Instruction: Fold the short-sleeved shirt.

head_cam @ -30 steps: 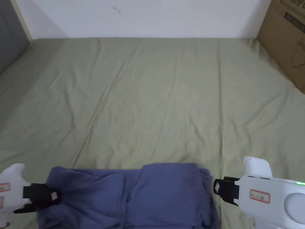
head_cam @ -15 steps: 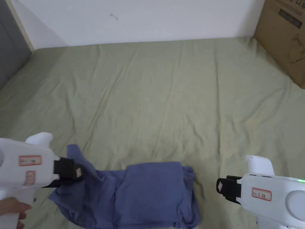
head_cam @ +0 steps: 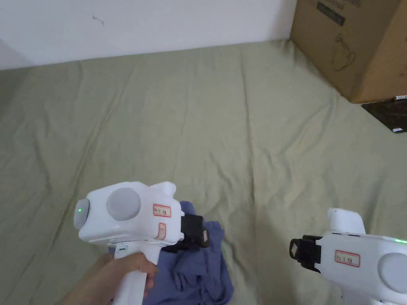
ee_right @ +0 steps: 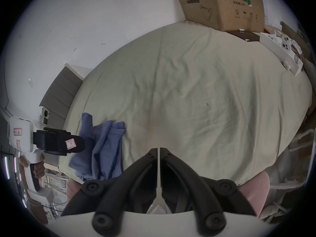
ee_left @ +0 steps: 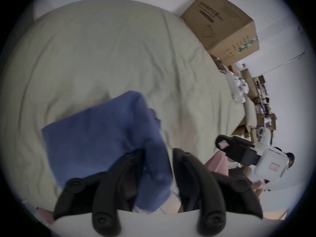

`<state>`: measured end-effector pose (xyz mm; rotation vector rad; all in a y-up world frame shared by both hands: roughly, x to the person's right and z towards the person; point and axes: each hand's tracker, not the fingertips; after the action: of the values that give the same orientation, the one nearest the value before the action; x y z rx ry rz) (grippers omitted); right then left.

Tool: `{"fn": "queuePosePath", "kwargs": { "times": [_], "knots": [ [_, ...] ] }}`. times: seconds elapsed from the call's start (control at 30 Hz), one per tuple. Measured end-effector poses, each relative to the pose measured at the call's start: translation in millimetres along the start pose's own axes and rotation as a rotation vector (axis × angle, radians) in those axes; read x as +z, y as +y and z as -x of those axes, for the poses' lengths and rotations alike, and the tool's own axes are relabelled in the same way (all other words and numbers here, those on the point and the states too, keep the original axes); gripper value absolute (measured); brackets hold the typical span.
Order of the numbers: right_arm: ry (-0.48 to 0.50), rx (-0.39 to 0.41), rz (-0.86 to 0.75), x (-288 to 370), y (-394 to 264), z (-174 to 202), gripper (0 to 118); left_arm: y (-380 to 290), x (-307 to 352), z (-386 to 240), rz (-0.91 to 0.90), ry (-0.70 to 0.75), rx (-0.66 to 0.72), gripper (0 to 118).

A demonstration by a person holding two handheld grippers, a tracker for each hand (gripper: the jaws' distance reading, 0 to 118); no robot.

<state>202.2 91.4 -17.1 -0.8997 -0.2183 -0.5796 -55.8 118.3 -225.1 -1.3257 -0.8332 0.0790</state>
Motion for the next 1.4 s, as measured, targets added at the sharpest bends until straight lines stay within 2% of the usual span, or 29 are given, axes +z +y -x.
{"fn": "queuePosePath", "kwargs": {
  "times": [0.03, 0.1, 0.13, 0.23, 0.27, 0.37, 0.4, 0.5, 0.63, 0.73, 0.83, 1.0, 1.07, 1.27, 1.4],
  "knots": [
    [-0.004, -0.01, 0.004, -1.3, 0.2, -2.9, 3, -0.6, -0.8, -5.8, 0.006, -0.035, -0.03, 60],
    [-0.007, -0.024, 0.006, -3.9, -0.1, -5.1, 3, 1.0, -1.4, -7.6, 0.014, -0.047, -0.072, 105],
    [-0.005, -0.025, 0.009, -4.8, -0.1, -4.6, 3, 0.2, 1.7, -6.7, 0.0, -0.025, -0.078, 112],
    [0.008, -0.013, 0.013, -7.6, -0.6, -0.2, 3, 2.6, 20.4, 4.4, -0.049, 0.01, -0.075, 101],
    [0.011, -0.006, 0.017, -9.0, -0.6, 1.3, 3, 2.3, 27.0, 11.9, -0.061, 0.028, -0.055, 91],
    [0.013, 0.012, 0.028, -15.2, -0.9, 7.5, 3, -2.3, 45.2, 35.8, -0.122, 0.064, -0.012, 19],
    [0.013, 0.016, 0.032, -17.4, -1.4, 9.0, 3, -4.9, 45.7, 46.3, -0.119, 0.097, 0.0, 5],
    [0.027, 0.022, 0.045, -23.4, -3.1, 13.4, 3, -12.4, 35.5, 63.7, -0.088, 0.147, -0.01, 1],
    [0.029, 0.044, 0.057, -25.9, -5.7, 18.2, 3, -21.3, 6.6, 68.6, -0.038, 0.043, 0.063, 1],
    [0.027, 0.045, 0.063, -25.5, -6.7, 16.5, 3, -22.8, -17.7, 51.9, -0.008, -0.027, 0.032, 1],
    [0.014, 0.04, 0.062, -22.4, -7.7, 11.5, 3, -27.5, -46.8, 27.0, 0.055, 0.02, 0.005, 0],
    [-0.004, 0.017, 0.059, -18.7, -9.8, 1.9, 3, -43.7, -80.6, -12.1, 0.13, -0.029, -0.118, 0],
    [-0.007, 0.009, 0.063, -17.5, -11.2, -1.2, 3, -46.7, -89.6, -16.8, 0.141, -0.031, -0.115, 0],
    [-0.019, 0.003, 0.065, -14.5, -13.0, -3.7, 3, -52.0, -84.2, -24.7, 0.15, -0.089, -0.104, 0],
    [-0.014, 0.017, 0.062, -11.8, -12.0, 3.9, 3, -54.0, -47.2, -16.4, 0.071, -0.14, -0.095, 0]
  ]
}}
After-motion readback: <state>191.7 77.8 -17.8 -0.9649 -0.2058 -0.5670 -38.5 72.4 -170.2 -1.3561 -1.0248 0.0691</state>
